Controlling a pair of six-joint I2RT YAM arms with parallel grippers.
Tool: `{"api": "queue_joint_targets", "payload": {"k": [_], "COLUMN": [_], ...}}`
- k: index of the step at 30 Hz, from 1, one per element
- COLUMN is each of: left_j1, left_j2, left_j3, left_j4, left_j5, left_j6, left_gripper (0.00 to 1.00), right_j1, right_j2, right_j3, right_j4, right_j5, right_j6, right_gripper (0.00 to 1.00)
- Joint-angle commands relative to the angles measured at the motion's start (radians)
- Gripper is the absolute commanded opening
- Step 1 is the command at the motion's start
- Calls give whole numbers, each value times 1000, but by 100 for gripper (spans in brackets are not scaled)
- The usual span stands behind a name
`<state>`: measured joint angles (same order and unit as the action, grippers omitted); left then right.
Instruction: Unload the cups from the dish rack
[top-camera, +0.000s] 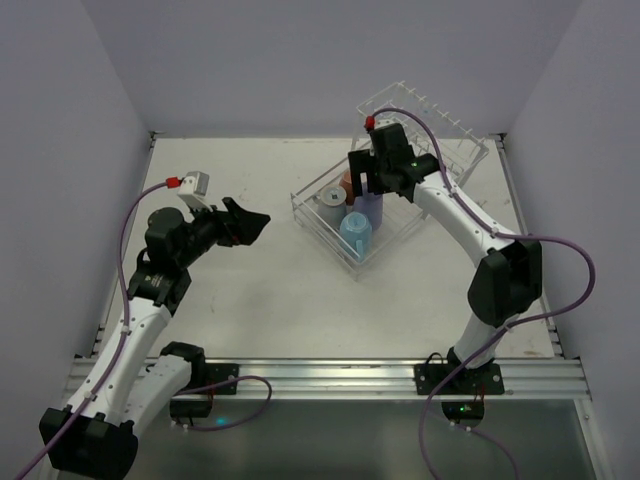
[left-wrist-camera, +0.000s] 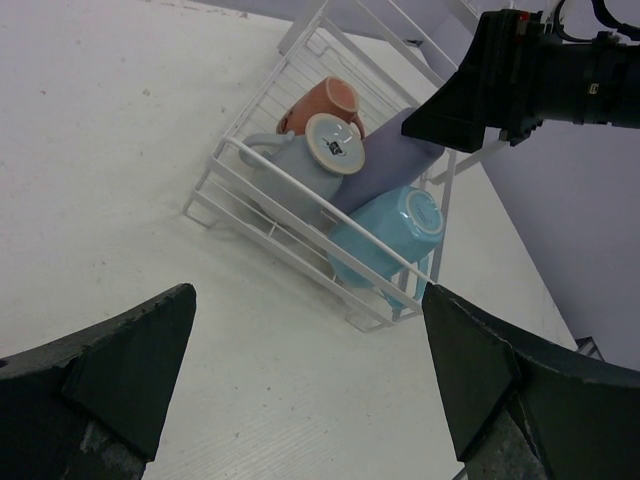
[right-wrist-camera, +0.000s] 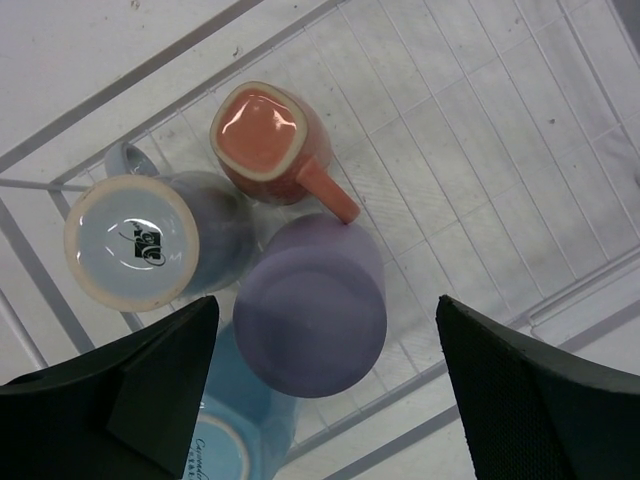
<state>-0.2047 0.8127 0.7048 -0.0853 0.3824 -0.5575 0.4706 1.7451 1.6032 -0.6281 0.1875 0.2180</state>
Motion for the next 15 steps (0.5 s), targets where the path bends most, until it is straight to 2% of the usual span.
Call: {"api": "queue_joint_targets", "payload": {"k": [1,4,15], "left_j1": [-4,-4,-4], "left_j2": [-6,-4,6], "left_j3": [-5,-2,4], "left_j4": [39,38,21], "left_j5": [38,42,55], "left_j6": [-9,-5,1], "left_gripper": [99,99,100], "right_j1": [2,2,2], "right_j2": [8,19,43], "right_j3": [57,54,17], "right_j4": [4,5,28], "right_j5": [-14,-19,-33], "right_j6": [-20,-17,-6], "right_gripper": [90,84,79]}}
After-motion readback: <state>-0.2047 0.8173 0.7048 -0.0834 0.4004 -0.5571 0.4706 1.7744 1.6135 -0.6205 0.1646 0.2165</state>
